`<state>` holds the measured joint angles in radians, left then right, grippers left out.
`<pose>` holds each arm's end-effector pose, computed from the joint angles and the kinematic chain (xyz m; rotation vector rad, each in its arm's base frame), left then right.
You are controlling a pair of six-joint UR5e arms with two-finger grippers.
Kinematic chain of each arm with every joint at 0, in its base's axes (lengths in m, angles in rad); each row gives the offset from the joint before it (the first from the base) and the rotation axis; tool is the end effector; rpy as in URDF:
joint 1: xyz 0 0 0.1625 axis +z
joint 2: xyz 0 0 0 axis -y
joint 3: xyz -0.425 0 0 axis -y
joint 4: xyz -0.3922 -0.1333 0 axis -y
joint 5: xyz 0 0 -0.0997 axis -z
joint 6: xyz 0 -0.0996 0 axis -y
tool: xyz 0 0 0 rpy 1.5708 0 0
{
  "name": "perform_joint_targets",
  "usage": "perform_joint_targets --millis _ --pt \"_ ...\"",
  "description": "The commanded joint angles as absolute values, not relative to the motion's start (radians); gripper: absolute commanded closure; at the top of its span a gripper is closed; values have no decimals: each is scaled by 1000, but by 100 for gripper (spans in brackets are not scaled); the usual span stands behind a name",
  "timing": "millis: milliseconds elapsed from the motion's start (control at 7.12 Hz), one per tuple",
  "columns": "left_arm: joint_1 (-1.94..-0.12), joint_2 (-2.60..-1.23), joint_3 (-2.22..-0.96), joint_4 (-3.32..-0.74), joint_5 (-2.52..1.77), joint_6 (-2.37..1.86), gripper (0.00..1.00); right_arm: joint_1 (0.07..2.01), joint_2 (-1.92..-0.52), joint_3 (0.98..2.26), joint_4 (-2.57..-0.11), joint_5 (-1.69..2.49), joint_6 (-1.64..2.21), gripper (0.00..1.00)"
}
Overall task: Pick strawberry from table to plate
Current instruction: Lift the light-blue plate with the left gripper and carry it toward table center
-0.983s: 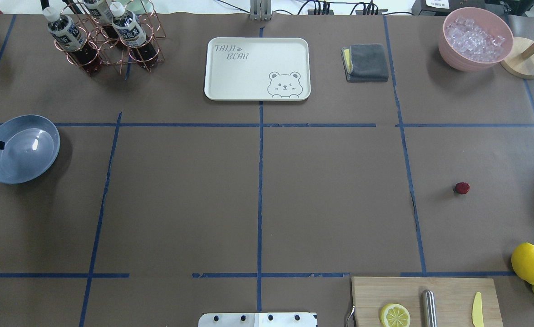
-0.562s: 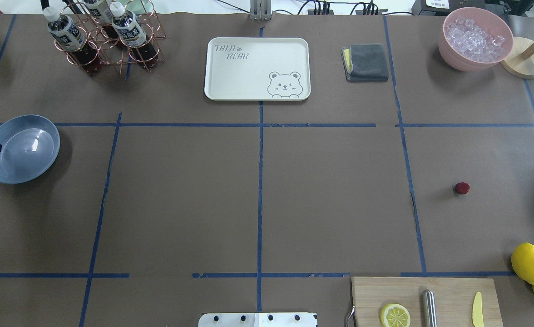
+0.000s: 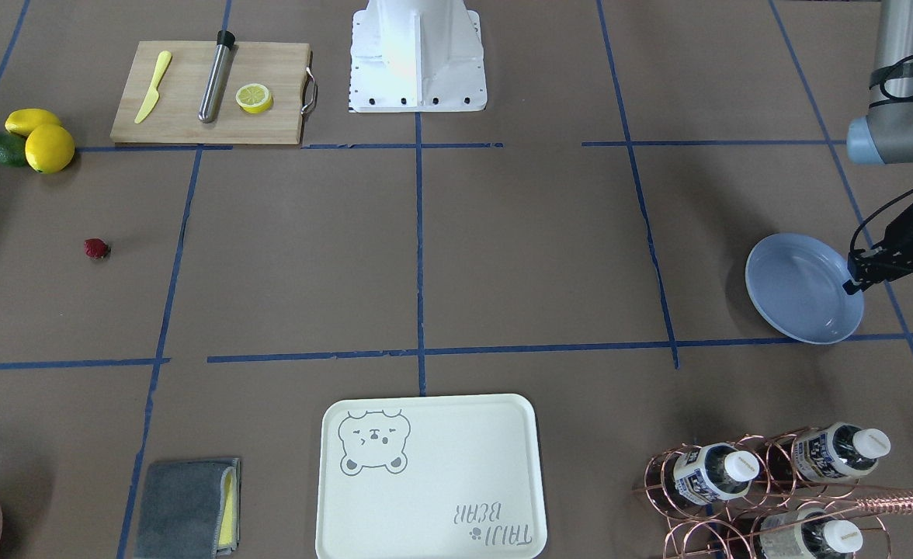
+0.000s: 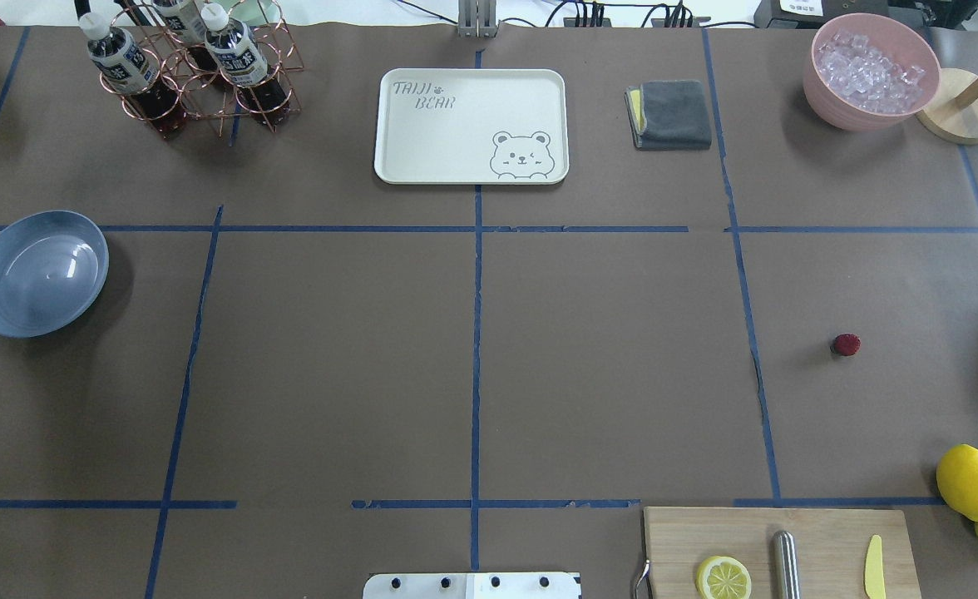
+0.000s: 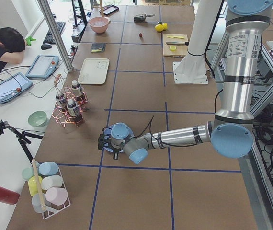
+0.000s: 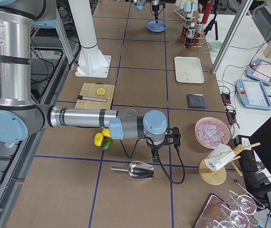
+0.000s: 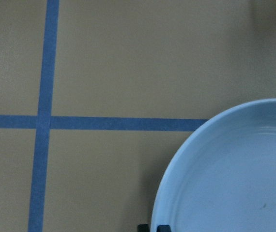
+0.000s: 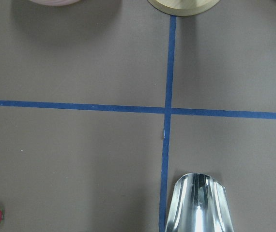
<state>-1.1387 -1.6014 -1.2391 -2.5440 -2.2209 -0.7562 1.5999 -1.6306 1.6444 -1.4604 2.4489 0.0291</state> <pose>0.1493 -0.4982 0.7036 0.1866 0.8791 -0.0836 0.0704 -0.4717 0.6321 0.1161 -0.8768 -0.0002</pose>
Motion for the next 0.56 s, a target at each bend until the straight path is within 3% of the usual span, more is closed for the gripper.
perform_joint_targets --millis 0,421 --pt "-1147 -1580 -1313 -2516 -2326 -758 100 1600 -1631 1644 -1460 2448 29 0" --pt "-1261 -1606 -1527 -2248 -2487 -776 100 1579 -1628 1644 -1462 2445 29 0"
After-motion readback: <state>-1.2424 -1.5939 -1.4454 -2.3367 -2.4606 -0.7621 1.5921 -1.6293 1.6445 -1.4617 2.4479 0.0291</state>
